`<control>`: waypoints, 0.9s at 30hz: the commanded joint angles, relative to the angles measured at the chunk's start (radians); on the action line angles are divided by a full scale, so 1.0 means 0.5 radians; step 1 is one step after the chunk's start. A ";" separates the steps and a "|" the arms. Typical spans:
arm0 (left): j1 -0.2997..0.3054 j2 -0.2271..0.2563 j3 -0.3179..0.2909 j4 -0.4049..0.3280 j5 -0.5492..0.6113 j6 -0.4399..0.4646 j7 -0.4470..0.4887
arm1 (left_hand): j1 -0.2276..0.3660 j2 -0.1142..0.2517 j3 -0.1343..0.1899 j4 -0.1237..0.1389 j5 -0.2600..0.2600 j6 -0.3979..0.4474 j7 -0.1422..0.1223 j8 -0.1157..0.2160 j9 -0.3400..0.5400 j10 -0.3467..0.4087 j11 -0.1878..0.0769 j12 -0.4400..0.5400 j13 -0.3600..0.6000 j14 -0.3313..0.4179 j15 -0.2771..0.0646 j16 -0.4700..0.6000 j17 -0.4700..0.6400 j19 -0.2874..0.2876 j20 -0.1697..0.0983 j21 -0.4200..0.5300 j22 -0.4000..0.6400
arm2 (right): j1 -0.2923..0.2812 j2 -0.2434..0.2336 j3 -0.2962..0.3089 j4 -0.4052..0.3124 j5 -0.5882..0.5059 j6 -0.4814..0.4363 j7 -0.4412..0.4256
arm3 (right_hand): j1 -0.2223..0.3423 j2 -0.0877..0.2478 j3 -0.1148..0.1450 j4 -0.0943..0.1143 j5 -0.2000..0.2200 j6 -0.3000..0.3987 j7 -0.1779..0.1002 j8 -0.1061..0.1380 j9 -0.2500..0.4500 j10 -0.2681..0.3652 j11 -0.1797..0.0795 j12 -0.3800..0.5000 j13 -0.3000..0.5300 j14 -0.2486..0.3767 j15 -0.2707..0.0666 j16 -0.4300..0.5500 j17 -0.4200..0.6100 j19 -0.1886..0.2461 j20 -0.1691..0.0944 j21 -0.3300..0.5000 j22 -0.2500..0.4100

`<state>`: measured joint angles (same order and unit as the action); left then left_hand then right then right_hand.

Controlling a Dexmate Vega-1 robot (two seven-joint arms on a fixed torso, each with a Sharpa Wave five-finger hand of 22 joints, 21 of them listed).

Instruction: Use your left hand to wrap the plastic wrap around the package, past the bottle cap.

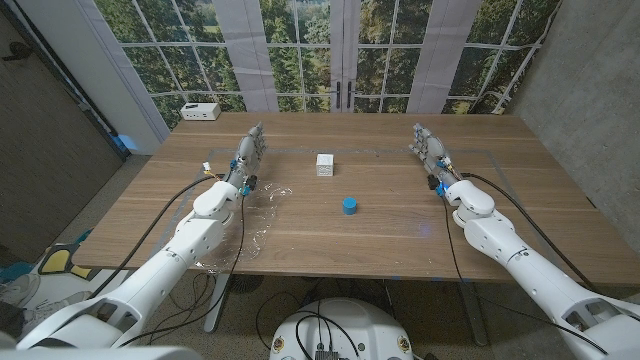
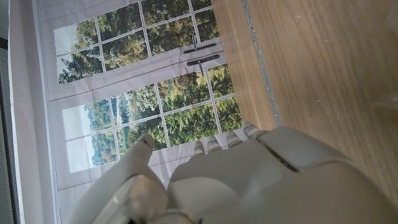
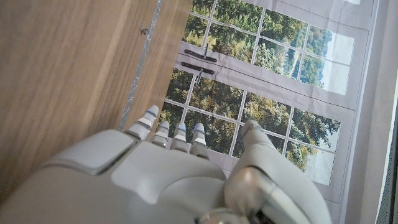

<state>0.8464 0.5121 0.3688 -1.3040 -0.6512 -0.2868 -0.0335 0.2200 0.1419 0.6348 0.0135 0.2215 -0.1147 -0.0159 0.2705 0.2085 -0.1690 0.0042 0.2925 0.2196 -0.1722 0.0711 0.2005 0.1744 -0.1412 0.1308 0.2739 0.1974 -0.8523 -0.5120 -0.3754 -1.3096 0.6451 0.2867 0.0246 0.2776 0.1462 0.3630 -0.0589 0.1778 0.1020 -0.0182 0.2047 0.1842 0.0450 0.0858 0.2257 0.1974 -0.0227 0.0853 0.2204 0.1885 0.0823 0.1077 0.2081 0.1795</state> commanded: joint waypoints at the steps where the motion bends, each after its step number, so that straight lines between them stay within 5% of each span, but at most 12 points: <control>1: -0.019 0.032 0.009 0.016 0.003 -0.024 -0.079 | -0.083 -0.139 -0.117 -0.041 -0.092 -0.303 -0.145 -0.130 0.014 -0.206 0.042 -0.016 0.067 -0.176 -0.004 -0.039 0.025 -0.073 0.015 -0.031 0.015 | -0.029 -0.010 -0.012 -0.030 -0.015 -0.011 -0.012 | 0.052 0.000 0.022 -0.040 -0.001 -0.127 -0.094 -0.047 0.011 -0.139 -0.068 -0.063 0.015 -0.078 -0.028 -0.035 0.019 -0.010 -0.004 0.001 0.007; 5: -0.024 0.066 0.024 -0.029 0.065 0.028 -0.013 | -0.112 -0.162 -0.151 -0.046 -0.094 -0.400 -0.215 -0.167 -0.011 -0.314 0.032 -0.066 0.056 -0.243 0.015 -0.045 0.020 -0.112 0.018 -0.050 0.015 | -0.024 -0.012 -0.016 -0.028 -0.018 -0.004 0.002 | 0.054 -0.002 0.023 -0.044 -0.001 -0.149 -0.106 -0.050 0.010 -0.165 -0.077 -0.069 0.014 -0.098 -0.020 -0.041 0.019 -0.026 -0.002 -0.005 0.007; 21: -0.195 0.193 0.175 -0.046 0.426 0.108 0.026 | -0.094 -0.155 -0.159 -0.083 -0.089 -0.360 -0.211 -0.148 -0.033 -0.186 0.076 -0.032 0.038 -0.118 0.058 0.005 0.016 -0.038 0.069 -0.023 0.019 | -0.024 -0.016 -0.019 -0.039 -0.025 -0.005 -0.002 | 0.055 0.000 0.022 -0.050 -0.001 -0.087 -0.067 -0.021 0.009 -0.113 -0.039 -0.044 0.012 -0.068 0.011 -0.026 0.021 -0.024 0.006 -0.003 0.008; 27: -0.285 0.189 0.221 -0.009 0.439 0.125 -0.097 | -0.084 -0.147 -0.155 -0.092 -0.089 -0.347 -0.203 -0.143 -0.035 -0.169 0.085 -0.027 0.036 -0.105 0.066 0.006 0.016 -0.033 0.077 -0.022 0.020 | -0.020 -0.007 -0.012 -0.016 -0.006 -0.001 0.010 | 0.054 0.000 0.022 -0.051 -0.001 -0.075 -0.063 -0.017 0.009 -0.094 -0.026 -0.036 0.012 -0.054 0.017 -0.019 0.022 -0.019 0.004 0.000 0.008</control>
<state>0.7695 0.5876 0.4333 -1.3203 -0.5013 -0.2415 -0.0378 0.1627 0.0671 0.5547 -0.0257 0.1767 -0.1712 -0.1217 0.1925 0.1904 -0.1715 0.0398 0.2751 0.2368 -0.1689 0.0988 0.1967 0.1814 -0.1608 0.1612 0.2591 0.2026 -0.8647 -0.5180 -0.3828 -1.3286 0.6360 0.2824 0.0239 0.2952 0.1477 0.3714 -0.0746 0.1778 0.0556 -0.0537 0.1927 0.1859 -0.0104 0.0667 0.1985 0.1998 -0.0534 0.0884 0.2028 0.1980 0.0731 0.1054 0.2089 0.1793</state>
